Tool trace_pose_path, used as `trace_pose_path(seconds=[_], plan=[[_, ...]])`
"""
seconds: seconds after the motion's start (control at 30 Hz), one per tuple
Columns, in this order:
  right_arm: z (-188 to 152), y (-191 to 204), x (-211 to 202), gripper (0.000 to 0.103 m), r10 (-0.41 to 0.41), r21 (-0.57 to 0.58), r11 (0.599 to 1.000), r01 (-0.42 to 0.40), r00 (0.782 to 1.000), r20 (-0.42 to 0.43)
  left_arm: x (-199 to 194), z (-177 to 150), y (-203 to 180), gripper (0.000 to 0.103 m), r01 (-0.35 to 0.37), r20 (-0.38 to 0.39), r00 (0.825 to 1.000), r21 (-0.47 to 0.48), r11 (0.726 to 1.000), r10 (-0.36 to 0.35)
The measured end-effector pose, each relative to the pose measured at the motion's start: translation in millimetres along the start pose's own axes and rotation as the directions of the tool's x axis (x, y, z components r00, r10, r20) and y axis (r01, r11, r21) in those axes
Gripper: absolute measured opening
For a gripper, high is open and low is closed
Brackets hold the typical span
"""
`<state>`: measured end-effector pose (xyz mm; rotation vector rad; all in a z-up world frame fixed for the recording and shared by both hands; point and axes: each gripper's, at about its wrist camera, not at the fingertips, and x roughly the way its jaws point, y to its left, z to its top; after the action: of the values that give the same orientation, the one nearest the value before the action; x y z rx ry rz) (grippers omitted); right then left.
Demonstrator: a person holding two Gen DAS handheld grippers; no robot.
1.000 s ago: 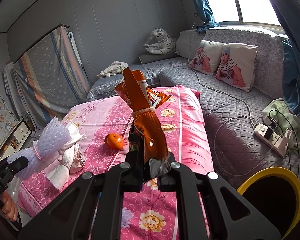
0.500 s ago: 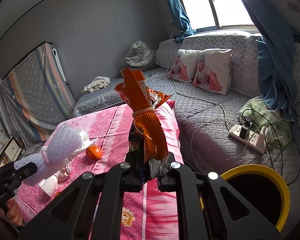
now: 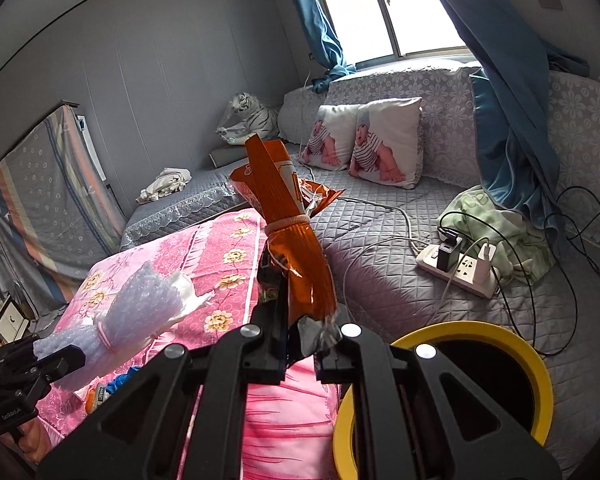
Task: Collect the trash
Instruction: 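Carry the white mesh scrubber and orange wrapper over the yellow bin with both tools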
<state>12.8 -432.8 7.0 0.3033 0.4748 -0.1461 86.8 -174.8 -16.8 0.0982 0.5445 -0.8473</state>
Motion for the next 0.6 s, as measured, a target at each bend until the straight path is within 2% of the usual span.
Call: trace_pose_path(seconds=[0.37, 0.6], plan=[[-5.8, -41.1, -5.8, 0.008, -0.068, 0.056, 0.996, 0.068, 0.998, 0.001, 32.5, 0.3, -27.2, 0.023, 0.069, -0.047, 0.997, 0.047, 0.996, -0.067], [-9.3, -70.0, -11.6, 0.008, -0.122, 0.086, 0.989, 0.122, 0.993, -0.003, 57.8, 3.0, -52.9, 0.023, 0.136, -0.083, 0.988, 0.086, 0.987, -0.129]])
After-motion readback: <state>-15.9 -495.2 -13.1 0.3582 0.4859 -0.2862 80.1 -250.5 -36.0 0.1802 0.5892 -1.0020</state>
